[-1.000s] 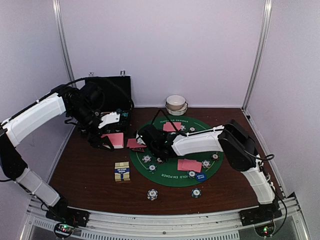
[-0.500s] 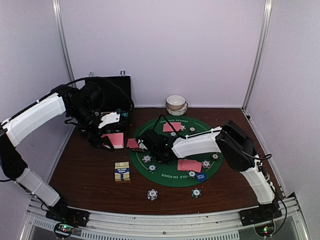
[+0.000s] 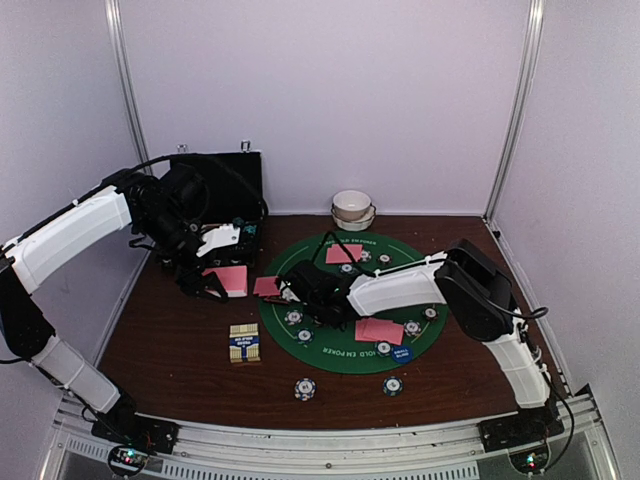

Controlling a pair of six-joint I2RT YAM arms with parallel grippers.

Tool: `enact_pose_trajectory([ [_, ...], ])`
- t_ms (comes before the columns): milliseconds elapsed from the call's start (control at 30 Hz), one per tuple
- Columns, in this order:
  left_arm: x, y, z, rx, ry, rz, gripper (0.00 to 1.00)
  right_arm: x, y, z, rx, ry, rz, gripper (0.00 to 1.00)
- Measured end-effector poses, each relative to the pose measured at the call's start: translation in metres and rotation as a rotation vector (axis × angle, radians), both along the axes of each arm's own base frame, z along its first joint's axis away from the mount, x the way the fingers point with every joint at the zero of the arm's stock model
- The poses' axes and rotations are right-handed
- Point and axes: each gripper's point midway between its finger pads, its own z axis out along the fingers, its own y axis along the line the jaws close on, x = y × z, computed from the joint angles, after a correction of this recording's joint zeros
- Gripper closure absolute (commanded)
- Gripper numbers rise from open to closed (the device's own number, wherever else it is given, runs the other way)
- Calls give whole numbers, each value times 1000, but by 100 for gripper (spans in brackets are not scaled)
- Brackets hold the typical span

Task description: Distribute texas hold em gaming equipment

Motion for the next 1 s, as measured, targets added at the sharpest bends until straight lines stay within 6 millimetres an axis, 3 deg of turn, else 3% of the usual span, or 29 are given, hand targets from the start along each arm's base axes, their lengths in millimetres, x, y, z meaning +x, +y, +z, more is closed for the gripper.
enact_pose_trajectory([
  [233,0,0,0,0,0,0,71,-4,-3,6,32,49,-2,35],
  [433,0,0,0,1,1,0,71,-7,-2,26,114,105,-10,20],
  [633,-2,1,1,2,2,0,71,-1,-2,77,300,141,-66,14],
  [833,-4,2,1,5,9,0,71,3,-15,139,653,262,-199,1],
  [1000,-4,2,0,7,9,-3,71,-14,-22,188,961,417,-226,1],
])
